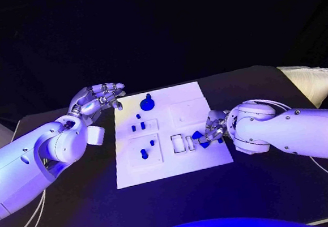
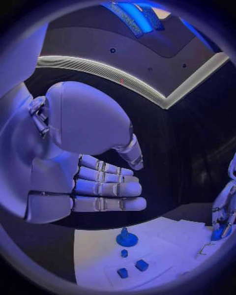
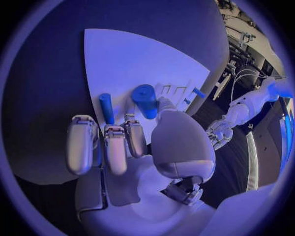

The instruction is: Assemble the parts on the task board

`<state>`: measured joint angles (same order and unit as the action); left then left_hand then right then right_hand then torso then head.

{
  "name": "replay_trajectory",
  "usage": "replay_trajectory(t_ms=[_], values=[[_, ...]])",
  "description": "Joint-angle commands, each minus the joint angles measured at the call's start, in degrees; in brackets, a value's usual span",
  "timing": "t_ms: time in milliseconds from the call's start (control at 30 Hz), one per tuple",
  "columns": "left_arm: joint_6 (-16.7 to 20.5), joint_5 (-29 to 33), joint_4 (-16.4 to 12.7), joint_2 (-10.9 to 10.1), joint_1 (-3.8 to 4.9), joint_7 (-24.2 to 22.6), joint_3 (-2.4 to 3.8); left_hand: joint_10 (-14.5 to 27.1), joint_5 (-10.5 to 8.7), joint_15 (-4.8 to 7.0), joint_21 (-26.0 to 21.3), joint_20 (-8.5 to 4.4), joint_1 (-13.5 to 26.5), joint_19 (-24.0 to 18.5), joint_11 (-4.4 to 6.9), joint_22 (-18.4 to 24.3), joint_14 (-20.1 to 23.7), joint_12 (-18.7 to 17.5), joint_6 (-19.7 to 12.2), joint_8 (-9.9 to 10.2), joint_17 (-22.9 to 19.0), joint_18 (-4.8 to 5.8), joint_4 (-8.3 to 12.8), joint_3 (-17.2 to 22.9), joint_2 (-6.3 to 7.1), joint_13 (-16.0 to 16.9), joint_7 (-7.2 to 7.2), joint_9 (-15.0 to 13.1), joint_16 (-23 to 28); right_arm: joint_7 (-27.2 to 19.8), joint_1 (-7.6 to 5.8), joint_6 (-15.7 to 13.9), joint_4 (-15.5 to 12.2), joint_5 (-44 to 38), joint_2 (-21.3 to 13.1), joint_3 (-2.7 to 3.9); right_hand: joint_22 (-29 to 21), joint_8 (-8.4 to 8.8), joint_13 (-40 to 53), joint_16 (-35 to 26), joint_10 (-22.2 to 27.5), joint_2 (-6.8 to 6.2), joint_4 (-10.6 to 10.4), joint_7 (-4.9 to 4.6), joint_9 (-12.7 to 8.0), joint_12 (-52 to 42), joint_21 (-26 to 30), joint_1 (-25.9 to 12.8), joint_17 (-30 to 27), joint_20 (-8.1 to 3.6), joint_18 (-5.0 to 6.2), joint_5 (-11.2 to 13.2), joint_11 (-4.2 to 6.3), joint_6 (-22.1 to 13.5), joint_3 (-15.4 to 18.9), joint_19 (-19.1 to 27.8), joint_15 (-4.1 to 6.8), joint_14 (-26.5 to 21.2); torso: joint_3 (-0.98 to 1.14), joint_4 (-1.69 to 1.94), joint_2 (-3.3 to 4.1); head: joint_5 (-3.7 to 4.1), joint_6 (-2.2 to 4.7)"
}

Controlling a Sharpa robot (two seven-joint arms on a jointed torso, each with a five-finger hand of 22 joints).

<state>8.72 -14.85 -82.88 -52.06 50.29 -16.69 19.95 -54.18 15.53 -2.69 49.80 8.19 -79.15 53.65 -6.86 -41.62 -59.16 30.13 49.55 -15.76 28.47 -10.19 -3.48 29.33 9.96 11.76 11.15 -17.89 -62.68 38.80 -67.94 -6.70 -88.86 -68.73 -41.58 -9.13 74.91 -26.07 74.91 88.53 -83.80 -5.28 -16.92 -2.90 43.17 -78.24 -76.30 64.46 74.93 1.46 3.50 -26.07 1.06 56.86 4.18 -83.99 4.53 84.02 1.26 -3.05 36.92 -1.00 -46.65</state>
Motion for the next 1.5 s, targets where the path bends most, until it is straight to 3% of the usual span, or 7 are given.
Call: replay_trajectory(t_ms=[33,167,467,633,767,967,1500], values=[[-0.89,0.28,-0.18,0.03,-0.01,-0.44,0.05,0.41,0.28,-0.15,-0.37,0.03,0.07,0.55,-0.15,0.07,0.09,0.2,-0.46,-0.17,0.04,-0.37,-0.27,0.17,-0.01,0.06,-0.03,0.07,0.28,0.4,0.39,-0.47,0.13,-1.11,-0.25,-0.26,7.48,-0.38,6.22,0.33,-0.14,0.79,0.14,0.17,0.63,0.08,-0.48,1.59,12.0,-0.23,-0.78,-3.48,0.32,-0.33,-0.69,-2.56,0.4,5.29,-0.01,-0.04,-0.01,0.01,-0.02],[-0.91,0.28,-0.19,0.01,-0.01,-0.39,0.05,0.41,0.28,-0.15,-0.37,0.03,0.07,0.55,-0.15,0.07,0.09,0.2,-0.46,-0.17,0.04,-0.37,-0.27,0.17,-0.01,0.06,-0.03,0.07,0.28,-0.56,0.46,-2.69,-0.69,-0.63,-0.6,-0.26,7.92,-0.45,6.63,0.45,-0.43,1.32,0.15,0.48,1.25,-0.36,-1.01,2.81,12.35,-0.4,-0.89,-7.49,0.59,-0.18,-2.34,-2.72,0.61,5.37,0.04,-0.02,0.04,-0.05,0.02],[-0.84,0.28,-0.13,-0.04,-0.01,-0.34,0.05,0.42,0.3,-0.14,-0.39,0.03,0.02,0.57,-0.14,0.09,0.09,0.23,-0.45,-0.19,0.05,-0.38,-0.29,0.21,-0.07,0.07,-0.04,0.08,0.28,-2.74,0.22,-6.11,-3.72,1.55,-1.92,0.13,8.5,-0.53,7.11,0.59,-0.83,2.03,0.17,0.81,1.63,-0.95,-1.86,3.64,12.77,-0.6,-1.06,-8.57,0.9,0.28,-4.27,-2.96,0.85,5.47,-0.01,-0.01,-0.01,-0.16,-0.05],[-0.75,0.28,-0.09,-0.1,-0.01,-0.18,0.05,0.43,0.33,-0.13,-0.41,0.02,-0.09,0.61,-0.12,0.11,0.09,0.28,-0.43,-0.22,0.05,-0.38,-0.3,0.34,-0.25,0.08,-0.05,0.08,0.27,-3.39,-0.23,-6.5,-5.53,2.71,-1.92,0.41,8.62,-0.49,7.26,0.65,-0.96,2.07,0.13,0.85,1.69,-1.13,-2.01,3.5,12.93,-0.67,-1.1,-7.97,0.94,0.49,-4.72,-2.99,0.91,5.51,0.0,-0.13,0.01,-0.32,-0.06],[-0.72,0.24,-0.09,-0.09,-0.01,0.03,0.05,0.43,0.34,-0.13,-0.42,0.02,-0.11,0.63,-0.12,0.11,0.08,0.29,-0.42,-0.23,0.05,-0.38,-0.32,0.38,-0.32,0.08,-0.04,0.08,0.27,-3.59,-0.38,-5.91,-6.13,3.08,-0.9,0.51,8.69,-0.24,7.18,0.64,-0.94,1.77,0.11,0.81,1.81,-0.93,-1.97,2.54,12.93,-0.71,-1.1,-5.96,0.91,0.69,-5.27,-2.97,0.91,5.5,0.01,-0.05,0.01,-0.38,0.11],[-0.86,0.22,-0.17,-0.05,-0.01,0.09,0.05,0.43,0.34,-0.13,-0.42,0.02,-0.11,0.63,-0.12,0.11,0.08,0.29,-0.42,-0.23,0.05,-0.38,-0.32,0.38,-0.32,0.08,-0.04,0.08,0.27,-3.41,-0.15,-5.15,-5.05,2.88,1.66,0.44,8.71,-0.18,7.2,0.67,-0.95,1.69,0.11,0.8,1.86,-0.94,-1.97,2.32,13.02,-0.71,-1.1,-5.43,0.89,0.74,-5.42,-2.96,0.9,5.52,-0.08,0.03,0.06,-0.48,0.17],[-1.05,0.22,-0.36,-0.14,-0.01,0.14,0.05,0.45,0.32,-0.13,-0.44,0.02,-0.07,0.65,-0.13,0.13,0.08,0.31,-0.43,-0.24,0.05,-0.38,-0.39,0.38,-0.36,0.08,-0.03,0.08,0.27,-2.24,0.52,-5.45,-1.63,1.08,5.15,0.23,8.89,-0.01,7.19,0.7,-0.96,1.35,0.09,0.71,2.1,-0.82,-2.1,0.88,13.11,-0.66,-1.13,-3.46,0.81,0.93,-5.64,-2.99,0.83,5.54,-0.04,0.03,0.08,-0.83,0.34]])
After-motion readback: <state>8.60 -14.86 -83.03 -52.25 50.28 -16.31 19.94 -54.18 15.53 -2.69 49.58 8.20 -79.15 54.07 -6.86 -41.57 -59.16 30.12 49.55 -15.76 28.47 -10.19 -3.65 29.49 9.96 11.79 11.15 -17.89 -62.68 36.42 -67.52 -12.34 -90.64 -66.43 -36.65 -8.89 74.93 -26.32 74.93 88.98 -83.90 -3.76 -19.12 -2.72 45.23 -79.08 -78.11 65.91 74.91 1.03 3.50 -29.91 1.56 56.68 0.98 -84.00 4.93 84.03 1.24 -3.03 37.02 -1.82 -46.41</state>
